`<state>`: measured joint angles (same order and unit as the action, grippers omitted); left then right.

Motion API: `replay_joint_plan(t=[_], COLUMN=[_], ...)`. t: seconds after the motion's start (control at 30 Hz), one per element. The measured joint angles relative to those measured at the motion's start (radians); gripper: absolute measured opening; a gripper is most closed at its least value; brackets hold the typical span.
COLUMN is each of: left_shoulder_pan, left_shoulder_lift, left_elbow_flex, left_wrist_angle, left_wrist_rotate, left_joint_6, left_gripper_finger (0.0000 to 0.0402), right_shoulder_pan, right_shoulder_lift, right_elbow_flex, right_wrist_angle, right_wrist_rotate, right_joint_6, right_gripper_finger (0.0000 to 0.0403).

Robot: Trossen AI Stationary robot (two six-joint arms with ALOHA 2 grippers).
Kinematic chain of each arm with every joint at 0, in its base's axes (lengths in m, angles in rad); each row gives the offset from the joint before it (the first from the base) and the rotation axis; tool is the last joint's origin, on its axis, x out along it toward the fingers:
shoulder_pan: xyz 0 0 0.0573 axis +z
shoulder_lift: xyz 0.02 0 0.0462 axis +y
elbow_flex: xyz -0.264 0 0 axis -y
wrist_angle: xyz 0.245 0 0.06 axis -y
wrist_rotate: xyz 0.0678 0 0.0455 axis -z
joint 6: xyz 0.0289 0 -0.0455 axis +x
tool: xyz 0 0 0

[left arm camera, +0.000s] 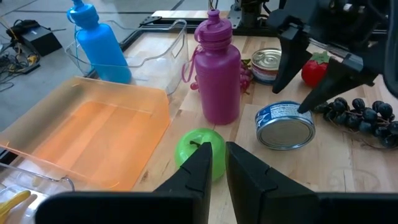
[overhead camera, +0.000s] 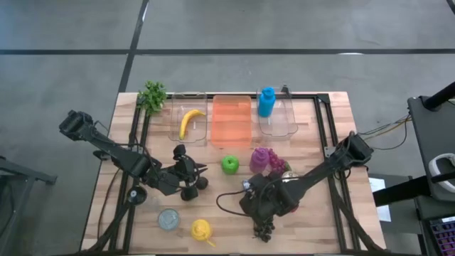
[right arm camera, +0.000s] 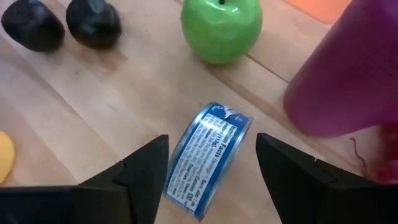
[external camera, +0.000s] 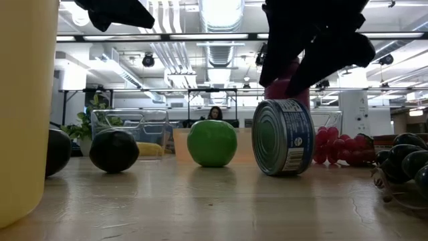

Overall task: Pick & Place Food Item
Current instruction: Put the blue tuna can into the orange bin

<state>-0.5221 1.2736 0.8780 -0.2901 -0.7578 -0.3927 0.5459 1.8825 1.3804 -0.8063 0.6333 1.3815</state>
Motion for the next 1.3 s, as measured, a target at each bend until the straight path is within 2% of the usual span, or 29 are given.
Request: replay_joint_plan(t=[0.4,0.6,1.0,1.13,1.3], left_shoulder_pan=[0.000,0.000,0.000,0.000,0.000], left_shoulder_lift=[0.000,0.000,0.000,0.000,0.000], left_elbow_flex=[0.000,0.000,0.000,0.000,0.000], left_wrist_angle=[0.000,-0.001,-0.002,-0.001,-0.001], left_wrist_rotate=[0.000,0.000,0.000,0.000,0.000], left_joint_6=[0.000,0.000,0.000,0.000,0.000], left_gripper_finger=[0.0047,0.0047,0.0047,0.0047,0.0047], right_shoulder_pan=[0.002,-0.004,-0.006,-0.006,-0.005], right_shoulder_lift=[0.020,0.097,0.123,0.128,0.129], right_elbow_flex=[-0.001,-0.002,-0.001,0.000,0.000], right_wrist_angle=[0.017,0.029,0.027,0.032,0.039], right_wrist_rotate=[-0.001,-0.001,0.053,0.054,0.051], right_joint_6=[0.011,0.049,0.052,0.056,0.056], right_gripper_finger=[0.0343,0.0363,0.0359,0.0329,0.0270])
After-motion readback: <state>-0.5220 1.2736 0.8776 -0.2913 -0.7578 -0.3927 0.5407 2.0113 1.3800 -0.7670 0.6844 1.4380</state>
